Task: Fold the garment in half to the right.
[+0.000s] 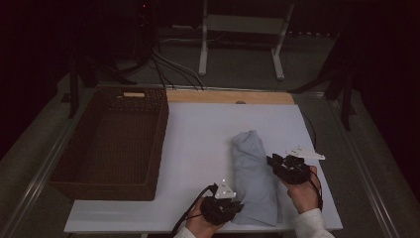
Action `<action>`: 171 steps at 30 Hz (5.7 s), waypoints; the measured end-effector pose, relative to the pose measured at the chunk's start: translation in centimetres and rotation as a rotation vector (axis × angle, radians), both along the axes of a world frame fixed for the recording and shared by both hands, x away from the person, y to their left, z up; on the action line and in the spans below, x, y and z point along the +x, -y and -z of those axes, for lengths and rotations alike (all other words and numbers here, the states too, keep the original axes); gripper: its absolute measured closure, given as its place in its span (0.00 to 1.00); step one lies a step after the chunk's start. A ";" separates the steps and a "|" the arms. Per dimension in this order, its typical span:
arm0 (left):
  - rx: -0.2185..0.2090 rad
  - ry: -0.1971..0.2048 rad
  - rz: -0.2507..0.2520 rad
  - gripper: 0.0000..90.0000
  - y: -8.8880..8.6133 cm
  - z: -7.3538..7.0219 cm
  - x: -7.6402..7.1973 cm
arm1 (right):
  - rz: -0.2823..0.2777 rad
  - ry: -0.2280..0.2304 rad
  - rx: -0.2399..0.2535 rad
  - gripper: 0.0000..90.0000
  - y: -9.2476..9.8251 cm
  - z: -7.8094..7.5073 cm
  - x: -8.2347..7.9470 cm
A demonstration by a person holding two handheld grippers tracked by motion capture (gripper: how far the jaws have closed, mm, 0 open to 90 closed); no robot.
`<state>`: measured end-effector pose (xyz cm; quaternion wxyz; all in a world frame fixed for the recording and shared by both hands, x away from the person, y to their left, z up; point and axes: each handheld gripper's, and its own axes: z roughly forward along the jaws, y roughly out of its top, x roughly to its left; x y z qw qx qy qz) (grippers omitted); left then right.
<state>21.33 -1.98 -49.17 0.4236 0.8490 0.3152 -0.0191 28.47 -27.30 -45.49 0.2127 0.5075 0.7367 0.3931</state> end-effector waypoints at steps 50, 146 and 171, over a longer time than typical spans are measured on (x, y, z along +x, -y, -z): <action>-0.014 -0.023 0.074 0.73 2.1 -0.3 -0.1 | 0.033 -0.042 -0.047 0.52 1.6 -0.2 -0.9; -0.067 0.009 -0.204 0.88 0.5 -0.3 11.5 | -0.027 -0.092 -0.170 0.91 0.7 2.8 -1.1; -0.069 0.044 -0.268 0.87 -3.8 -1.2 10.4 | -0.095 -0.056 -0.147 0.91 -2.9 2.5 0.4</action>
